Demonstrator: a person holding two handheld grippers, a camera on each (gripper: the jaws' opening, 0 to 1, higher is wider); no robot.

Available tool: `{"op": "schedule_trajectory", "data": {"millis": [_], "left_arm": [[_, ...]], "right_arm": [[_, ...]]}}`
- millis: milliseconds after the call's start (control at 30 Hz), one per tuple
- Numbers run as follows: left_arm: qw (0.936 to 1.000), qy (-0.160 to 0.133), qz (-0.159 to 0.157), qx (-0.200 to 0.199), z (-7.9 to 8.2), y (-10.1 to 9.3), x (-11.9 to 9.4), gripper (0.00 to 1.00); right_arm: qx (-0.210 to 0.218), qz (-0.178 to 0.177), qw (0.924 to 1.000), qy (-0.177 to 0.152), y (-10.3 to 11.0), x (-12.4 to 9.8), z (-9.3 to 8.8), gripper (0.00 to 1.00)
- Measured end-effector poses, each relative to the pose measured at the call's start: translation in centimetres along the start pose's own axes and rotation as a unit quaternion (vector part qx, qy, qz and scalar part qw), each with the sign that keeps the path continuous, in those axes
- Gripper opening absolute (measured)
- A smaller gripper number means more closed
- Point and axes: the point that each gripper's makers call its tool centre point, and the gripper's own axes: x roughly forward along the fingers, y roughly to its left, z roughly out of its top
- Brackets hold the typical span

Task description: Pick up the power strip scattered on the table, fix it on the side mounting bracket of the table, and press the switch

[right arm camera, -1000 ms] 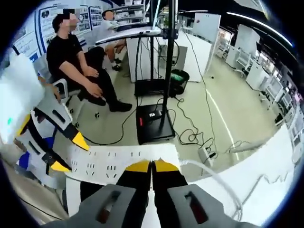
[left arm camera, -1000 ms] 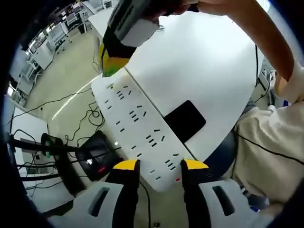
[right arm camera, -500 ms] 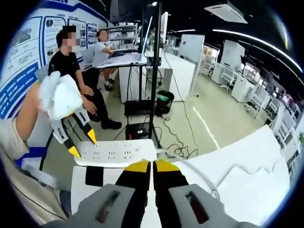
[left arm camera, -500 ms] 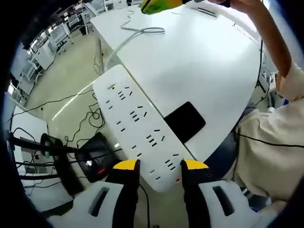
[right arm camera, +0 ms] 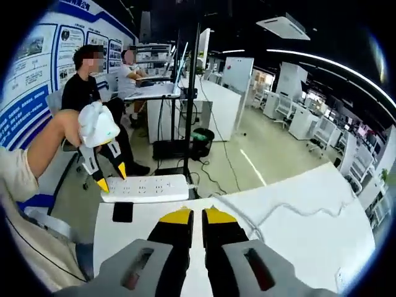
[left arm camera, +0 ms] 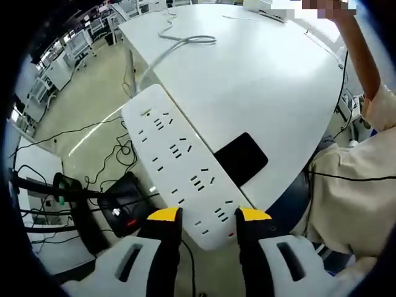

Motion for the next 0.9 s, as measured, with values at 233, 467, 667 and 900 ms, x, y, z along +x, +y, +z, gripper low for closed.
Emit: {"op": "schedule_trajectory", "data": {"millis": [233, 467, 667, 900], "left_arm": [[1.0000, 0.000, -0.001, -0.002, 0.4, 1.6, 0.2, 0.40], [1.0000, -0.005, 0.001, -0.005, 0.6, 2.6, 0.4, 0.39], [0.9997, -0.018, 0.001, -0.013, 0.6, 3.0, 0.3, 0.39], [0.9987, -0.049, 0.000, -0.018, 0.4, 3.0, 0.2, 0.39]], "right_arm": [[0.004, -0.020, 0.9997, -0.014, -1.3, -2.7, -0.8, 0.05], [0.017, -0.048, 0.9981, -0.035, -3.0, -6.0, -2.0, 0.08], [0.031, -0.075, 0.9955, -0.049, -3.9, -8.5, -3.6, 0.09], [0.050, -0.101, 0.9916, -0.064, -4.5, -11.3, -5.3, 0.10]]}}
